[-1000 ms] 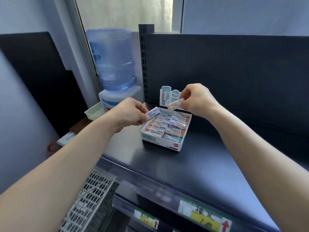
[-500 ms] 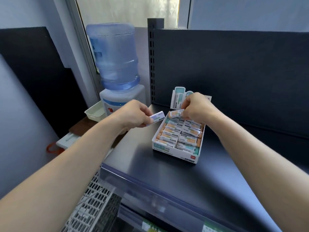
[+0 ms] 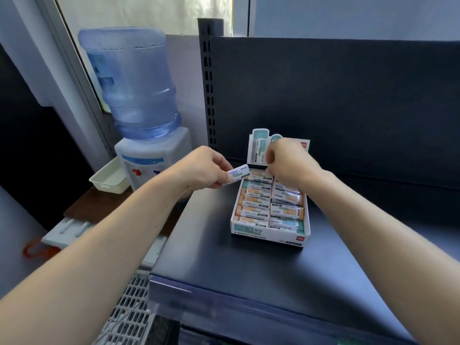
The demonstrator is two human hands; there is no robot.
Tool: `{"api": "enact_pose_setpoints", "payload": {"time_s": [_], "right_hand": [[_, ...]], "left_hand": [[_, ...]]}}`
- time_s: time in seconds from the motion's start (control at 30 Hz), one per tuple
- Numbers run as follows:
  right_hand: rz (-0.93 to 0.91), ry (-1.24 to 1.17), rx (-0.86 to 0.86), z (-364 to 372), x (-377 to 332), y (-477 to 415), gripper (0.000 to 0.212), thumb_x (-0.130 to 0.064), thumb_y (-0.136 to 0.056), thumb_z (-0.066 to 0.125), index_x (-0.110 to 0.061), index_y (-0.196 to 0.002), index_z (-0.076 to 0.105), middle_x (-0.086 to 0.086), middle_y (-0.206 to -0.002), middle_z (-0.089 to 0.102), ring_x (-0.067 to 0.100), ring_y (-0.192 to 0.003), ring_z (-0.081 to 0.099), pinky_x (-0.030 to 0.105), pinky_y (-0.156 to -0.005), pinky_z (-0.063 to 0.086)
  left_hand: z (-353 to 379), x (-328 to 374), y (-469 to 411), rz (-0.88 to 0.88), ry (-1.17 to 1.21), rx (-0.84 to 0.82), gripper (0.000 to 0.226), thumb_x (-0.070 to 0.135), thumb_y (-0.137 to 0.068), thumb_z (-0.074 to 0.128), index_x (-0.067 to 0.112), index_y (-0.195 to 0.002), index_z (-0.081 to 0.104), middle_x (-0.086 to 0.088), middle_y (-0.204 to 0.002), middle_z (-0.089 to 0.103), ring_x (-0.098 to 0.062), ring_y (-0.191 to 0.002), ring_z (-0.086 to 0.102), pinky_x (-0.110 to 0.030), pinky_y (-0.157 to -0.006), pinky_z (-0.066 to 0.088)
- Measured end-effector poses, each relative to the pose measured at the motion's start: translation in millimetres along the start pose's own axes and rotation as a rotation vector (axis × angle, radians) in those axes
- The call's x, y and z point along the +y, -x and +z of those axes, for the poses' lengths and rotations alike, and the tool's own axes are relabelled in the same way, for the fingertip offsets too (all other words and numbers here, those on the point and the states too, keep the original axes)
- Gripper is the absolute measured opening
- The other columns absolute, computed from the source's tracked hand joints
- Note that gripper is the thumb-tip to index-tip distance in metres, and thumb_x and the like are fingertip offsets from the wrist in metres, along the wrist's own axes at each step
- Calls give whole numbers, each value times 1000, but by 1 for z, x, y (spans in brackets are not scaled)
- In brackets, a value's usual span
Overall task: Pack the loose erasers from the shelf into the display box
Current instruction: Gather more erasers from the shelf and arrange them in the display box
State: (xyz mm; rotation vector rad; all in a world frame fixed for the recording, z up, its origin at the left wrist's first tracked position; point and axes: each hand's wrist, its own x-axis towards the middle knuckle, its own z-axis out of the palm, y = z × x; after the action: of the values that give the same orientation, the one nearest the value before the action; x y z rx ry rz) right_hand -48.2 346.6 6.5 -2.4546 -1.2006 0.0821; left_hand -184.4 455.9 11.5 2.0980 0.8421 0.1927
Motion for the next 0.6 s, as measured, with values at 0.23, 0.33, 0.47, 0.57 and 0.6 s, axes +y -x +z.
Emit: {"api": "enact_pose_setpoints", "payload": {"time_s": [0.23,0.33,0.47,0.57,0.6], "right_hand": [[-9,-37,45,-17,0,6,16,-5,-89,53,-8,-87,68,6,-98,64,23,-83,61,34,-66,53],[-17,-59,72,-22,-1,10,16,-7,-90,54,-6,-86,70,0,-94,61,20,-79,61,25,-57,47],[-16,-49,67,-27,1,16,14,-10,-89,57,-7,-82,68,-1,-92,61,20,-81,61,27,-59,46],[1,-46,64,-29,3,22,11,-14,-89,59,-13,-84,69,3,-95,65,20,-86,61,30,-67,49],[8,-52,71,-30,4,24,11,-14,-89,59,-12,-86,70,3,-96,66,21,-87,62,32,-69,52]], "left_hand": [[1,1,-8,36,-24,0,9,11,-85,67,12,-93,70,-5,-88,68,-13,-76,61,-22,-69,54],[5,3,-11,57,-6,-7,13,10,-82,71,7,-94,67,-6,-84,67,-12,-71,61,-20,-63,54],[15,8,-16,66,3,-10,10,10,-81,73,6,-85,65,-2,-74,64,-9,-65,60,-14,-51,47],[22,9,-21,96,4,-9,8,9,-81,73,8,-80,65,-1,-75,64,-10,-69,61,-16,-55,49],[23,9,-22,107,4,-10,8,8,-80,73,9,-78,65,-1,-75,65,-11,-71,62,-19,-58,51]]}}
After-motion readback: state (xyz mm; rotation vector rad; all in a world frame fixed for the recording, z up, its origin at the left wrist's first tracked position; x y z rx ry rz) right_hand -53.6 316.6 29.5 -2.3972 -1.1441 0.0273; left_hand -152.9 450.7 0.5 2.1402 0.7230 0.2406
